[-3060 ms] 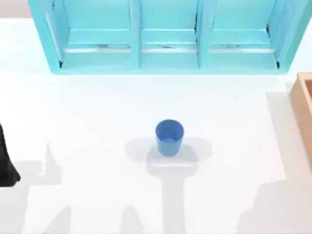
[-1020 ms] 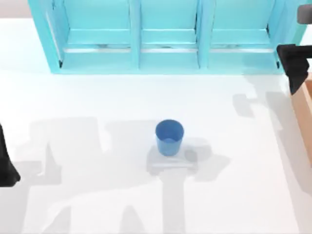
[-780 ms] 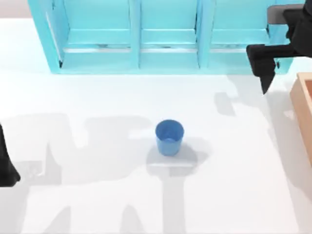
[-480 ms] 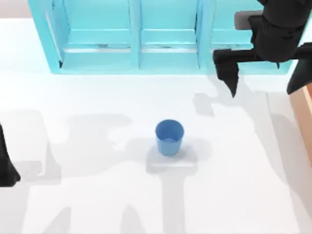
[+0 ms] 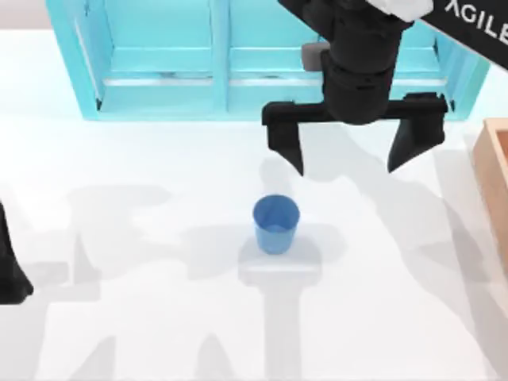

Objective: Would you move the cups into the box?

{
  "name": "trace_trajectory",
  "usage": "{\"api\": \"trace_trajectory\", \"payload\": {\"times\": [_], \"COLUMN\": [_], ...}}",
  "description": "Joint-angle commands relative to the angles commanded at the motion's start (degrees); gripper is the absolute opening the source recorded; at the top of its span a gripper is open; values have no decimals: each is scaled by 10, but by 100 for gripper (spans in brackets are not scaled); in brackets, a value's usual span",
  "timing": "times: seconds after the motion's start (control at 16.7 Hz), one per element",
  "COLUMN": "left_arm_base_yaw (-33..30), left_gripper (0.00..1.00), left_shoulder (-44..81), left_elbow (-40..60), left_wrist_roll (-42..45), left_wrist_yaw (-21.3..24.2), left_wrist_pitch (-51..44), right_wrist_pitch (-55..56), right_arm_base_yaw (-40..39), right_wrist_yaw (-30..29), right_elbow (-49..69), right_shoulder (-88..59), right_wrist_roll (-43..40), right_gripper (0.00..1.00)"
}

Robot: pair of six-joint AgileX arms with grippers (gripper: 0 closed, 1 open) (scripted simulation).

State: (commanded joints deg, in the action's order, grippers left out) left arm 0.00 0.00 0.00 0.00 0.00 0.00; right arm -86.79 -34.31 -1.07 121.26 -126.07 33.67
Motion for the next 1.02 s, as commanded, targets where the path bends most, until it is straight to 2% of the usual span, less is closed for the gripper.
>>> {"api": "trace_trajectory", "payload": {"times": [0.3,0.66,1.02], "left_arm_base_yaw": [0,0,0], "left_gripper": [100,100,100], "left_shoulder": [0,0,0], "left_elbow": [0,0,0], "left_wrist_roll": [0,0,0], "left_wrist_yaw": [0,0,0], "left_wrist_pitch": [0,0,0], "right_wrist_pitch": [24,24,123], "right_arm_base_yaw": [-36,-34,-35], "right_wrist_yaw": [9,8,9], "right_elbow": [43,40,-54], "right_shoulder": [-50,-49,-53], "right_wrist_roll": [54,53,53], "right_gripper": [100,100,100]}}
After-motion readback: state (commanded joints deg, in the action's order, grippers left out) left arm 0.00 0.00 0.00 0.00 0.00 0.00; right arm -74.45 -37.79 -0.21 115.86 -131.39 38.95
